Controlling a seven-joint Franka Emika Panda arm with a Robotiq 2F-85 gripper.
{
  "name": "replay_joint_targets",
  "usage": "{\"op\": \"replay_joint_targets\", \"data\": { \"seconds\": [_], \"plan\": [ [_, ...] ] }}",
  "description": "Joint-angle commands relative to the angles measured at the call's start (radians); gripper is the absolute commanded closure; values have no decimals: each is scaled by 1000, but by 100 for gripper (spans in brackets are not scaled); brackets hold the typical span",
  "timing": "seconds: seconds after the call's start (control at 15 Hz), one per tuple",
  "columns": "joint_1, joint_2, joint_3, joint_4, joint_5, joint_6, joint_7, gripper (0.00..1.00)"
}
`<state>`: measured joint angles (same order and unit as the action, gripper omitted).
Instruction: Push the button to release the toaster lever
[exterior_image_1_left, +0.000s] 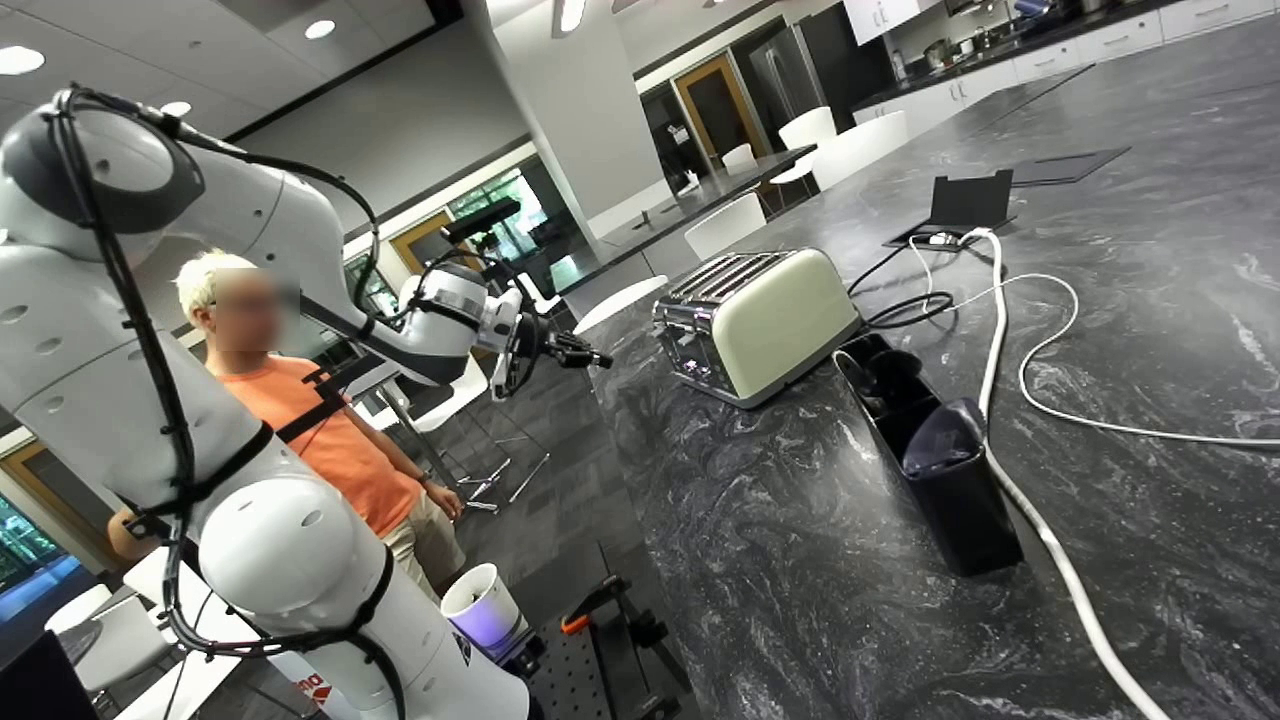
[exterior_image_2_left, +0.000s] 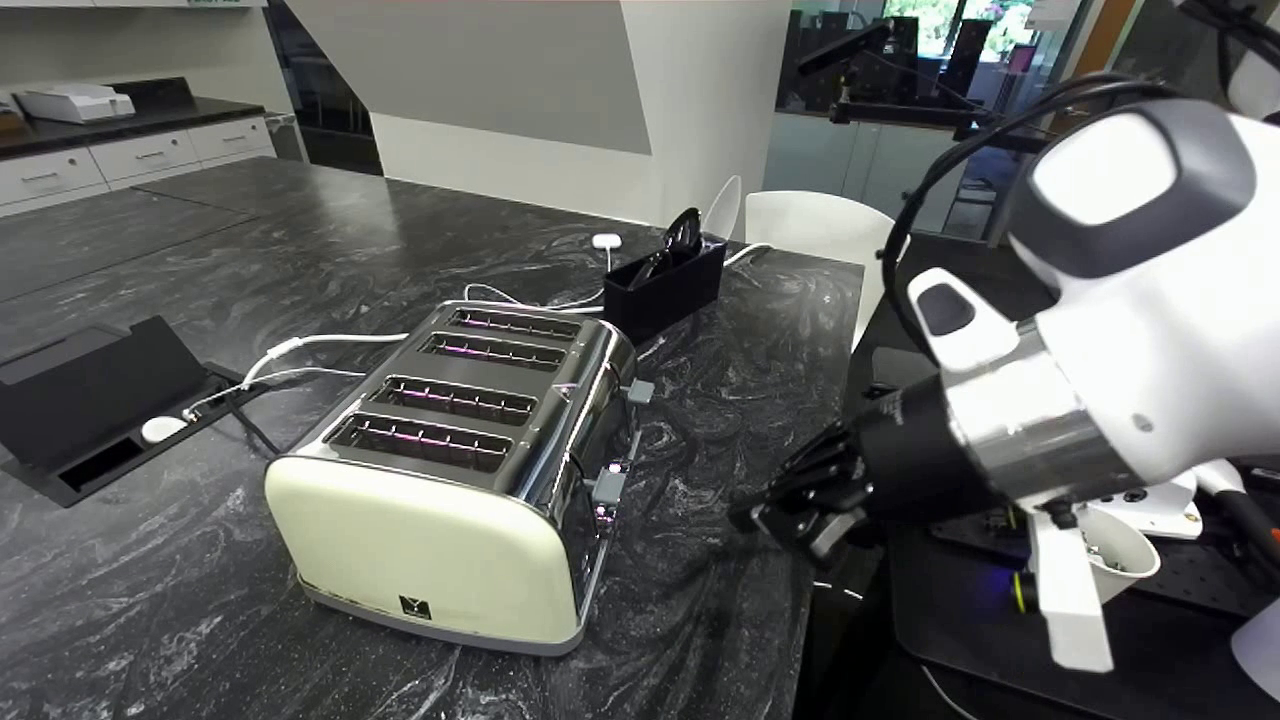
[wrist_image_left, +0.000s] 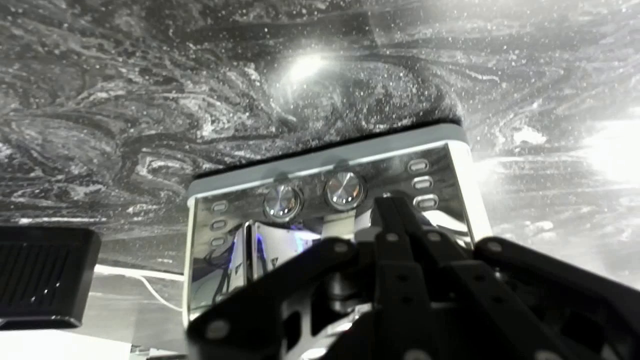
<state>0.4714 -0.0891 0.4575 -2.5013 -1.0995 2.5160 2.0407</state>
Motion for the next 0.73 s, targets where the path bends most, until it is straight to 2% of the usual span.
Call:
{"op": "replay_joint_targets", "data": {
  "seconds": [0.0,0.33,0.67],
  "plan": [
    [5,-226,11,-123,11,4,-13,100],
    [14,-390,-4,-179,72,-7,-125,100],
    [12,-455,-13,-185,128,-1,-243,100]
  ]
}}
